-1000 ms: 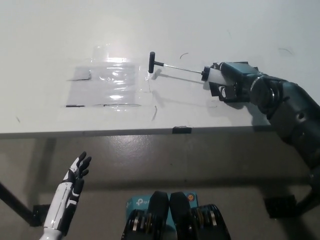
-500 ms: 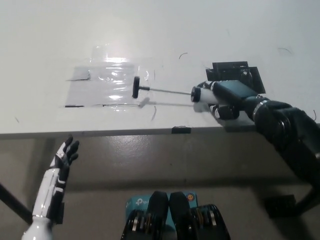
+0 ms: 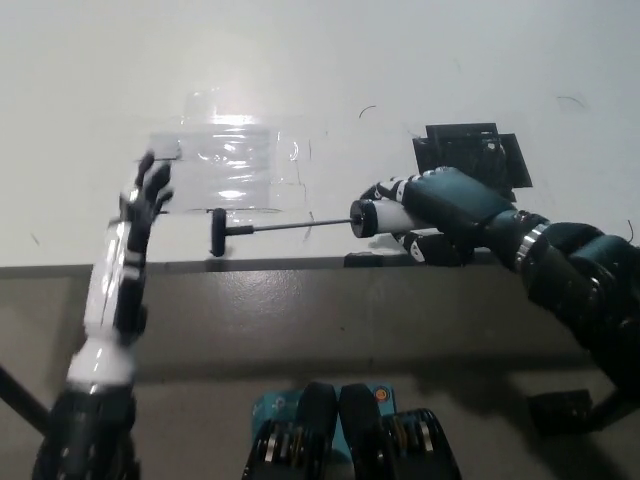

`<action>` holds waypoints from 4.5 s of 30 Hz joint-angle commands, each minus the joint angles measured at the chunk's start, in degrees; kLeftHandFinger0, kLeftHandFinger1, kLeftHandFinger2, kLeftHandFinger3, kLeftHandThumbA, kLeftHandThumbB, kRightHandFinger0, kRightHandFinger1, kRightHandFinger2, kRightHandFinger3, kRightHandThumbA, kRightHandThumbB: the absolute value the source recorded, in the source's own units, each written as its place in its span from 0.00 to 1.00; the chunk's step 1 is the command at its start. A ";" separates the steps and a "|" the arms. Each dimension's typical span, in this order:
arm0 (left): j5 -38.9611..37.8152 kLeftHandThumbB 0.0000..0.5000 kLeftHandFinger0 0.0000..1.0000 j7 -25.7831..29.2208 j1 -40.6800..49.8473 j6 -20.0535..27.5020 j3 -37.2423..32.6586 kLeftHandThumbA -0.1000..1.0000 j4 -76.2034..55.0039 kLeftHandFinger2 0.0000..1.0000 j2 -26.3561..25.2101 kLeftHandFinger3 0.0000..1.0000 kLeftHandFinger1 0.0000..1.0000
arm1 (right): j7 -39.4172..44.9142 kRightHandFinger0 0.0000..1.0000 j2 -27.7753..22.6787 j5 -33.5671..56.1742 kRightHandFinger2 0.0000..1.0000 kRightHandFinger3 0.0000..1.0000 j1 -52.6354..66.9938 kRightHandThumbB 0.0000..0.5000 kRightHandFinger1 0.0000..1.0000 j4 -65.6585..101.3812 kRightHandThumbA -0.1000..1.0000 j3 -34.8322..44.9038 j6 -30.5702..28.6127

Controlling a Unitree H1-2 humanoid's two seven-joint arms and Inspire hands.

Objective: The robot uses right hand to pick up a small white air pumper and uses its left hand to compress it, and then puts it on the desk

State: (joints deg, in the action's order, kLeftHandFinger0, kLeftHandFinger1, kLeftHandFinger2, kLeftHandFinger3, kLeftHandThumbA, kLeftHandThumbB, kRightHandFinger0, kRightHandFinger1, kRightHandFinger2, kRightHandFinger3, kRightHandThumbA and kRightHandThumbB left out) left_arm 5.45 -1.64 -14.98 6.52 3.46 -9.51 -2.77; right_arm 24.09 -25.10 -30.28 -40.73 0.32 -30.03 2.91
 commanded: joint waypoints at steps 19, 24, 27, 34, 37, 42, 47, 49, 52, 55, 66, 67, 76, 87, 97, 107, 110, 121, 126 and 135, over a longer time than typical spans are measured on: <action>3.53 0.48 1.00 5.46 -7.18 0.42 -1.60 1.00 7.46 1.00 6.41 1.00 1.00 | 7.19 0.04 1.70 -0.10 0.79 0.79 1.08 0.31 0.51 5.68 0.00 2.28 3.43; 3.72 0.47 1.00 5.55 -6.08 0.69 -2.19 1.00 6.91 1.00 6.79 1.00 1.00 | 8.35 0.03 2.03 -0.49 0.79 0.83 0.68 0.30 0.51 5.88 0.00 2.26 4.37; 3.40 0.45 1.00 5.02 -5.38 0.69 -2.93 1.00 6.16 1.00 6.75 1.00 1.00 | 9.22 0.02 2.03 -0.89 0.78 0.83 0.28 0.29 0.50 6.32 0.00 2.19 5.19; 4.25 0.41 1.00 5.44 -4.39 0.74 -4.50 1.00 5.29 1.00 7.33 1.00 1.00 | 10.10 0.05 3.95 -2.59 0.82 0.91 -0.39 0.29 0.53 7.23 0.00 1.05 5.98; 5.70 0.45 1.00 6.03 -4.38 0.40 -5.57 1.00 5.70 1.00 7.90 1.00 1.00 | 11.33 0.06 5.55 -4.15 0.83 0.92 -1.55 0.26 0.55 7.88 0.00 0.08 7.22; 9.77 0.40 1.00 7.84 -3.41 0.88 -7.51 1.00 6.94 1.00 8.69 1.00 1.00 | 13.53 0.14 7.90 -4.87 0.87 0.89 -2.88 0.29 0.54 8.08 0.00 -0.61 9.44; 12.68 0.34 1.00 9.51 -4.27 2.13 -9.16 1.00 9.55 1.00 8.70 1.00 1.00 | 12.77 0.13 9.58 -5.54 0.66 0.59 -3.32 0.38 0.42 6.39 0.00 -0.82 8.24; 14.84 0.31 1.00 10.11 -4.79 2.36 -10.41 1.00 10.39 1.00 8.58 1.00 1.00 | 13.44 0.30 10.67 -5.94 0.64 0.71 -3.55 0.42 0.50 6.06 0.00 -0.97 9.64; 14.29 0.33 1.00 9.84 -5.37 1.75 -11.10 1.00 10.86 1.00 9.05 1.00 1.00 | 13.76 0.08 11.40 -6.10 0.36 0.68 -3.29 0.41 0.23 6.11 0.00 -0.81 10.36; 14.51 0.35 1.00 9.93 -5.06 0.43 -12.17 1.00 10.73 1.00 9.81 1.00 1.00 | 12.68 0.00 12.05 -5.19 0.26 0.78 -2.00 0.43 0.11 5.70 0.00 -0.07 9.34; 13.70 0.36 1.00 10.22 -3.59 1.03 -10.99 1.00 10.56 1.00 8.42 1.00 1.00 | 13.75 0.04 10.05 -6.72 0.16 0.24 -1.45 0.44 0.05 5.25 0.00 -0.43 7.94; 13.53 0.36 1.00 10.23 -3.48 1.19 -10.82 1.00 10.56 1.00 8.25 1.00 1.00 | 13.41 0.00 9.52 -6.12 0.13 0.21 -1.36 0.41 0.00 4.76 0.00 -0.07 7.07; 4.04 0.51 1.00 6.88 2.21 1.21 -3.45 1.00 2.42 1.00 0.93 1.00 1.00 | 13.72 0.04 3.44 -8.08 0.77 0.83 -2.15 0.28 0.49 2.42 0.00 2.55 9.13; -2.80 0.42 1.00 4.02 14.55 2.48 -0.77 1.00 -7.74 1.00 -3.83 1.00 1.00 | 10.04 0.01 -1.13 -7.47 0.81 0.89 -10.52 0.34 0.47 -10.96 0.00 8.01 8.19; 5.98 0.32 1.00 3.84 24.42 14.41 -5.85 1.00 -2.27 1.00 -4.99 1.00 1.00 | -2.22 0.03 2.58 -9.87 0.88 0.95 -20.81 0.31 0.56 -34.75 0.00 6.05 1.19; 9.06 0.36 1.00 4.57 25.31 16.06 -6.66 1.00 0.56 1.00 -5.03 1.00 1.00 | -8.29 0.19 7.27 -7.89 0.87 0.80 -21.13 0.39 0.60 -46.44 0.00 5.76 -5.87; 8.41 0.33 1.00 3.99 25.55 16.09 -6.73 1.00 0.15 1.00 -5.17 1.00 1.00 | 0.05 0.86 7.04 -5.26 1.00 1.00 -20.49 0.51 1.00 -44.87 0.30 5.93 -3.53; 8.54 0.35 1.00 3.89 25.32 15.51 -6.35 1.00 0.13 1.00 -5.30 1.00 1.00 | 3.96 1.00 4.56 -3.89 1.00 1.00 -19.69 0.86 1.00 -41.82 0.79 6.42 -1.74; 8.53 0.35 1.00 3.94 25.28 15.55 -6.27 1.00 0.30 1.00 -5.28 1.00 1.00 | -0.53 1.00 3.15 -3.13 1.00 1.00 -19.78 0.82 1.00 -38.90 0.87 8.60 -3.99; 8.16 0.35 1.00 3.74 23.98 15.54 -6.24 1.00 1.25 1.00 -5.47 1.00 1.00 | -10.15 1.00 3.46 6.82 1.00 1.00 -16.38 0.69 1.00 -18.49 1.00 25.62 -9.01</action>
State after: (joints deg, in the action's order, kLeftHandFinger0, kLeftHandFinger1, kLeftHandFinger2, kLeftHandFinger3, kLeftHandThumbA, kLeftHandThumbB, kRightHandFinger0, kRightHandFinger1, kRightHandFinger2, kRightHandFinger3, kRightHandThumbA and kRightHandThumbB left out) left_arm 13.79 2.37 10.10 19.69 -3.12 -7.76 -7.35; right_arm 21.49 -20.94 -30.77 -56.69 -28.99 -10.91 -1.49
